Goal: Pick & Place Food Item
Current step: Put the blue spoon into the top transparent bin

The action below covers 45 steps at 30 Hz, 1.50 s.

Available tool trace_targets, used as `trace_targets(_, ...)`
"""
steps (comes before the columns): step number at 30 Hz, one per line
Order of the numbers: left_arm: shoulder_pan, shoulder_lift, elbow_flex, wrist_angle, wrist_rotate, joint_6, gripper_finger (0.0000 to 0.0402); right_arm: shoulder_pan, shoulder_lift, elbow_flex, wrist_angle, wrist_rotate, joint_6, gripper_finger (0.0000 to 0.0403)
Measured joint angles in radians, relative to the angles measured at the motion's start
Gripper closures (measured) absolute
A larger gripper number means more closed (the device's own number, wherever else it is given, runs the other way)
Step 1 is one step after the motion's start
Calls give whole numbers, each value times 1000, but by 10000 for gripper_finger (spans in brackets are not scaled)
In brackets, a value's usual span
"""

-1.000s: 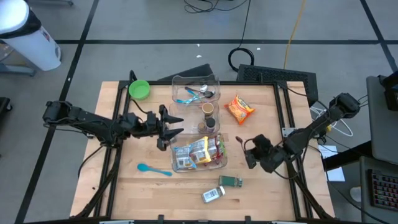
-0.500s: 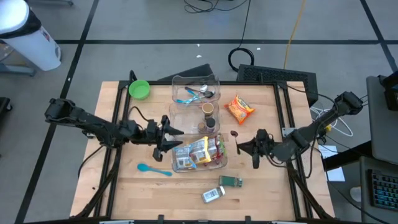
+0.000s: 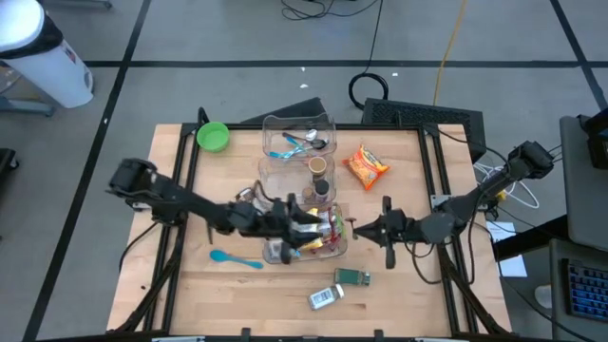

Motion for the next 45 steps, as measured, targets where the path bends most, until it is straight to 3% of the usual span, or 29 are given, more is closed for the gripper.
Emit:
trace_targets(7,-6,129,193,-114,20,2,204,0,2,0,66,-57,-115,403)
trace_targets(15,3,160,326,-279,-3,26,204,-1,2,0,90,-80,-149,403)
trace_targets(24,22,160,334,-286,-26,30,204,-2,3,0,105,-106,-156,403)
trace_targets(35,19,160,334,-283,34,66,204,-42,3,0,104,-117,-138,403)
trace_targets(39,19,160,334,-283,18,71,204,-67,3,0,104,-184,-114,403)
trace_targets(45,19,189,334,-267,-18,66,204,-89,30,0,107,-185,-102,403)
